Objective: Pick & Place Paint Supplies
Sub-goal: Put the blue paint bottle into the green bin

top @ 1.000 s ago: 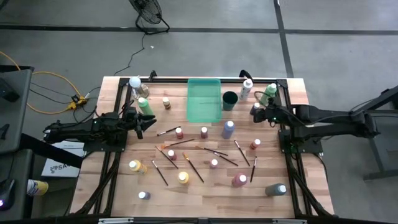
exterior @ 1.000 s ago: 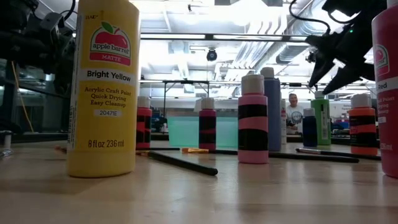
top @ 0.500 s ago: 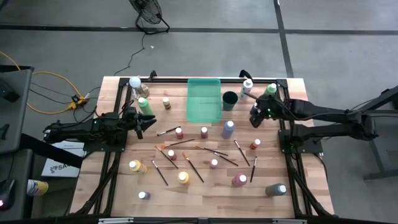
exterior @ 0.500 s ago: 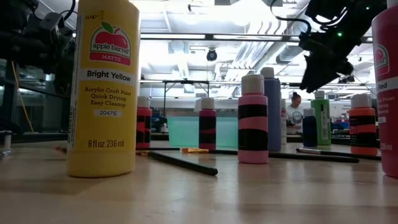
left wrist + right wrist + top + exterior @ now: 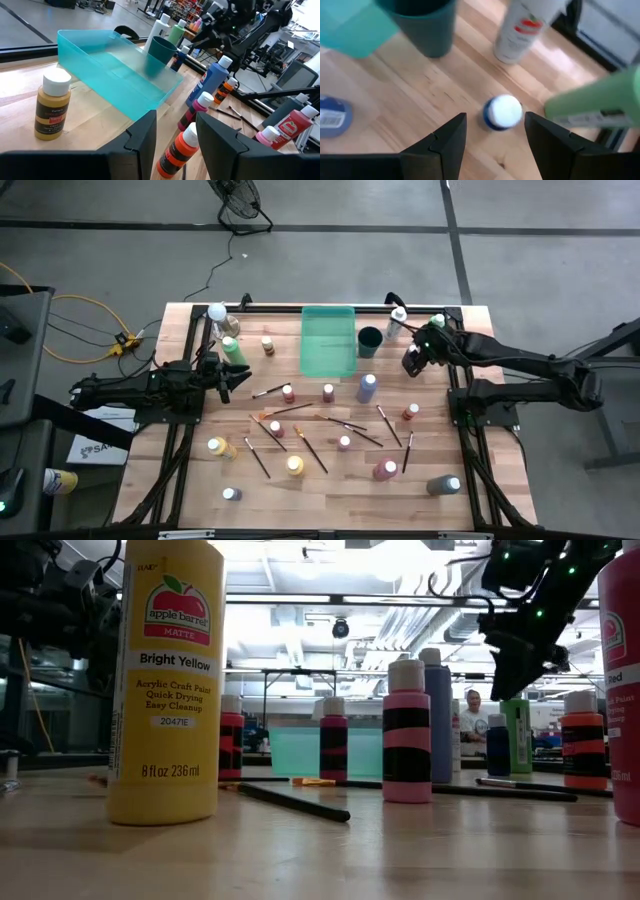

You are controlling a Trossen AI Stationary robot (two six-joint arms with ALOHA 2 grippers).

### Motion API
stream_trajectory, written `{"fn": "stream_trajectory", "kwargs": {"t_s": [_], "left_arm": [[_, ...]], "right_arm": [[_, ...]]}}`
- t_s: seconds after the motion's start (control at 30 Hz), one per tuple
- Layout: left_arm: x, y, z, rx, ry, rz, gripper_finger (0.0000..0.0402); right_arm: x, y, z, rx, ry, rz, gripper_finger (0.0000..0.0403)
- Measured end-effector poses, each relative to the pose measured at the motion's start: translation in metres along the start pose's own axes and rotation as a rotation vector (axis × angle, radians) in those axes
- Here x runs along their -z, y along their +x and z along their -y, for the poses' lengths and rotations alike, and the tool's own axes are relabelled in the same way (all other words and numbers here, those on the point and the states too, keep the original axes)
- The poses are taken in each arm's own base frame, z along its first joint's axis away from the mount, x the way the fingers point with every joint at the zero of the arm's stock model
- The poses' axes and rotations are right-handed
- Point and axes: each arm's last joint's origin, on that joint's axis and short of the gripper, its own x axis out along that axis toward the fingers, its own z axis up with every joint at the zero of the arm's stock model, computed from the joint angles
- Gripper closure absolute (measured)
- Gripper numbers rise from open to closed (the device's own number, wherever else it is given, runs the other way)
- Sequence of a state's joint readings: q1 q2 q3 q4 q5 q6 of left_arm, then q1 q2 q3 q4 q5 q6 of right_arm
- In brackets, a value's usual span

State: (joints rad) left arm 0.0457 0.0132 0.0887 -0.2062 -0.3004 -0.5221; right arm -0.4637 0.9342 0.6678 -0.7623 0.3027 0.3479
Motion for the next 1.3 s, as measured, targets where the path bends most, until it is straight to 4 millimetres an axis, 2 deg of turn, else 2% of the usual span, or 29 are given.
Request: {"fn": "stream_trajectory", "kwargs": {"t_s": [0.2, 0.53, 0.93, 1.07, 1.3], "left_arm": [[0.0, 0.0, 0.0, 0.0, 0.0, 0.0, 0.0266], [0.0, 0.0, 0.0, 0.0, 0.0, 0.0, 0.0266], [0.0, 0.0, 0.0, 0.0, 0.0, 0.0, 0.0266], [0.0, 0.0, 0.0, 0.0, 0.0, 0.0, 0.0266], [0.0, 0.0, 0.0, 0.0, 0.0, 0.0, 0.0266]], "right_arm": [[-0.001, 0.007, 0.001, -0.031, 0.099, -0.046, 0.0208], [-0.007, 0.024, 0.006, 0.023, 0.511, -0.089, 0.0208], [-0.014, 0.043, 0.01, 0.035, 0.768, -0.126, 0.0208], [-0.018, 0.039, 0.014, 0.05, 0.801, -0.154, 0.0208], [-0.037, 0.019, 0.017, 0.016, 0.817, -0.27, 0.023]]}}
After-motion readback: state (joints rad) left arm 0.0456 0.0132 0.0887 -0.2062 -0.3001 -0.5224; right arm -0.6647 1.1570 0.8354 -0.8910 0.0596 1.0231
